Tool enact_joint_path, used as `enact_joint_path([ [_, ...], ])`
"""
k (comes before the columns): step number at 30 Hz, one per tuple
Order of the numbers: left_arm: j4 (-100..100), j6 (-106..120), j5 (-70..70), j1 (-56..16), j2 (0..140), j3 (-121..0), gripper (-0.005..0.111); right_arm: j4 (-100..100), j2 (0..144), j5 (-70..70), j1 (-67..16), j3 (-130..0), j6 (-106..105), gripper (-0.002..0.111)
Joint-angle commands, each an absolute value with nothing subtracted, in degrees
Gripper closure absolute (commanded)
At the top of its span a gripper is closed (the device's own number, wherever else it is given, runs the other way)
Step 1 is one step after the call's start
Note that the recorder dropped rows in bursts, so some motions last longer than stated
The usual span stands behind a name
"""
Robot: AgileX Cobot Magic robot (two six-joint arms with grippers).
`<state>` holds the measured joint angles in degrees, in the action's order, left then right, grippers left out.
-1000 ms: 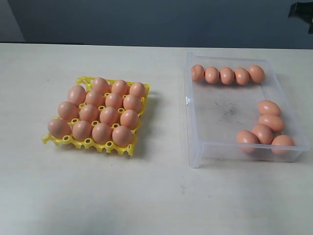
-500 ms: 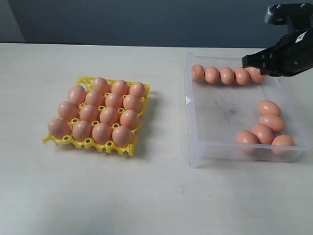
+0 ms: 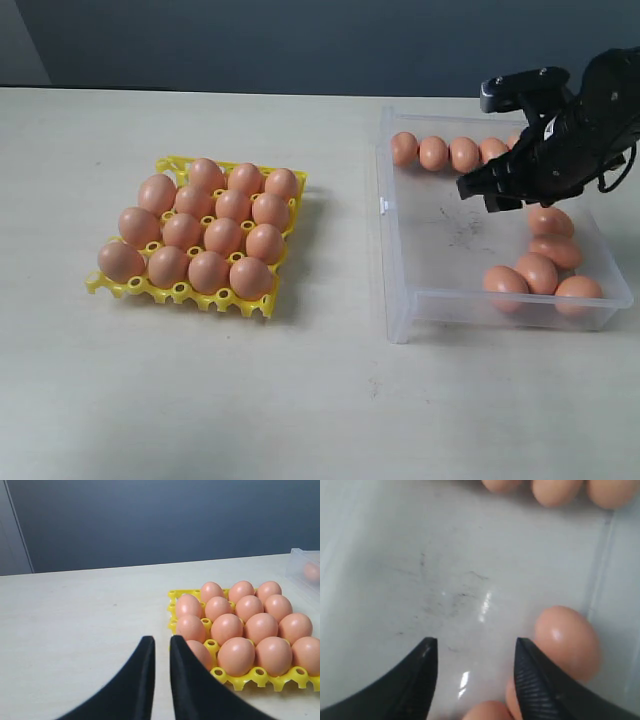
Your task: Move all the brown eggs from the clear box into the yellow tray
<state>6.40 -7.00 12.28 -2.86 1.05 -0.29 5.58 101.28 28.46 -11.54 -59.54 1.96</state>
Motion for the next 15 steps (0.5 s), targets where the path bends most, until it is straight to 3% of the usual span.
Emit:
enact_joint_path([
  [1,6.5,-7.0,11.9,-3.0,1.4,0.0,0.095,17.0,101.5,30.4,-11.4,-59.8,6.3,0.062],
  [15,6.5,-7.0,11.9,-3.0,1.4,0.0,0.095,31.4,107.6,30.5,-11.3,-60.4,20.6,0.061],
])
